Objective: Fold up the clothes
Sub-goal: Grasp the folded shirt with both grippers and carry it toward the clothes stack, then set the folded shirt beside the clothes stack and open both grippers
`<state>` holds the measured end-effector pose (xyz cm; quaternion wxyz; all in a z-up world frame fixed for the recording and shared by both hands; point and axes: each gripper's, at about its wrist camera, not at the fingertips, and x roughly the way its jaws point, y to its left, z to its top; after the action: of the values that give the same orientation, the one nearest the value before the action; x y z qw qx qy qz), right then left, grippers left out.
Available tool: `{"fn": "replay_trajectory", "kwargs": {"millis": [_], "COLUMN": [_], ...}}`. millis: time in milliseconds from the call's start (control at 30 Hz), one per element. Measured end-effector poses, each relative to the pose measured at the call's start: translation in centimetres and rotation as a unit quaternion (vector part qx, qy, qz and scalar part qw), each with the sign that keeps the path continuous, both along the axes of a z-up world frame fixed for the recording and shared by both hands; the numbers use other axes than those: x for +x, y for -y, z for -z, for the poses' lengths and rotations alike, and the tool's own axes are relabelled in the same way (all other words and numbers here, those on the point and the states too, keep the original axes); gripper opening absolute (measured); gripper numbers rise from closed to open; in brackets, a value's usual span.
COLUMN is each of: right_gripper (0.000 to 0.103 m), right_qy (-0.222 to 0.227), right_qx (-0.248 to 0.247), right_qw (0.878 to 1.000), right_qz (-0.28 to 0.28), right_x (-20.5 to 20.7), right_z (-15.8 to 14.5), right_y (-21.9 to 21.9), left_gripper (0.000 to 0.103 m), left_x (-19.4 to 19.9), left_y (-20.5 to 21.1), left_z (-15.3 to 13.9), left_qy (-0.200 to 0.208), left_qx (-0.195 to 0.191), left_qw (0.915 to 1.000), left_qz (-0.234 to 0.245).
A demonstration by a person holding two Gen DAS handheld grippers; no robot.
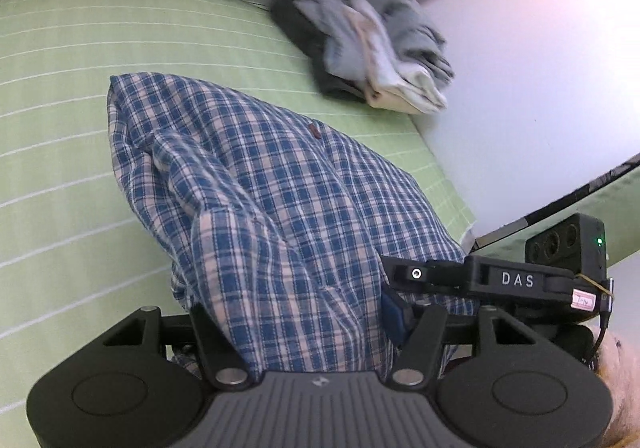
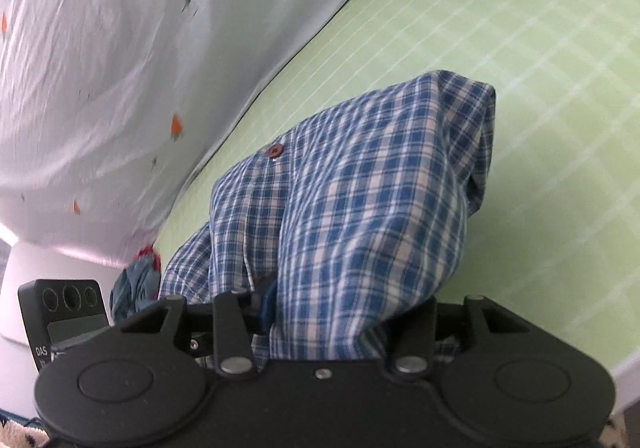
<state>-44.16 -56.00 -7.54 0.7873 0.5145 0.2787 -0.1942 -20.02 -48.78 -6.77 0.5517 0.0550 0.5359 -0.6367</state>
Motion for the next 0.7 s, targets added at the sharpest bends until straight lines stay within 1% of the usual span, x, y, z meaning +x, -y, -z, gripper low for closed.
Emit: {"fn": "replay_trajectory", "kwargs": {"millis": [133, 200, 300, 367, 433, 533, 633, 700], "right_gripper": [0.048, 0.048, 0.048, 0.048, 0.048, 0.048, 0.048, 0.051], "right_qy": [0.013, 0.024, 0.017, 0.01, 0.014, 0.011, -0.032, -0.063], "right_qx": [-0.023, -0.032, -0.045, -0.082, -0.096, -0.114, -0.165, -0.197], "right_qw": [1.0, 0.999, 0.999, 0.996, 0.995, 0.993, 0.985, 0.976], "right_qz": [0.001, -0.006, -0.01, -0.019, -0.024, -0.029, -0.047, -0.06], "right_x": [-6.1, -9.6, -14.7, -17.7, -20.7, -23.8, -24.6, -24.4], "right_z": [-0.1, 0.2, -1.2, -3.2, -4.4, -4.8, -4.7, -4.0], "right_y": [4.9, 8.5, 14.2, 17.3, 20.8, 26.2, 30.6, 32.7], "left_gripper": [0.062, 0.061, 0.062, 0.062, 0.062, 0.062, 0.062, 0.068], "left_x": [-6.7, -10.7, -15.9, -19.0, -21.7, -25.2, -27.9, -28.7], "left_y": [5.0, 8.3, 12.5, 15.8, 19.0, 23.4, 27.8, 30.2], "left_z": [-0.1, -0.2, -1.2, -2.2, -3.0, -3.3, -2.9, -1.7], "left_qy": [0.014, 0.021, 0.006, 0.01, 0.02, 0.055, 0.115, 0.147], "left_qx": [-0.016, -0.022, -0.031, -0.045, -0.058, -0.064, -0.055, -0.032], "left_qw": [0.9998, 0.9995, 0.9993, 0.9989, 0.9981, 0.9964, 0.9918, 0.9885], "left_qz": [0.001, -0.008, -0.02, -0.012, -0.006, -0.001, 0.003, -0.011]}}
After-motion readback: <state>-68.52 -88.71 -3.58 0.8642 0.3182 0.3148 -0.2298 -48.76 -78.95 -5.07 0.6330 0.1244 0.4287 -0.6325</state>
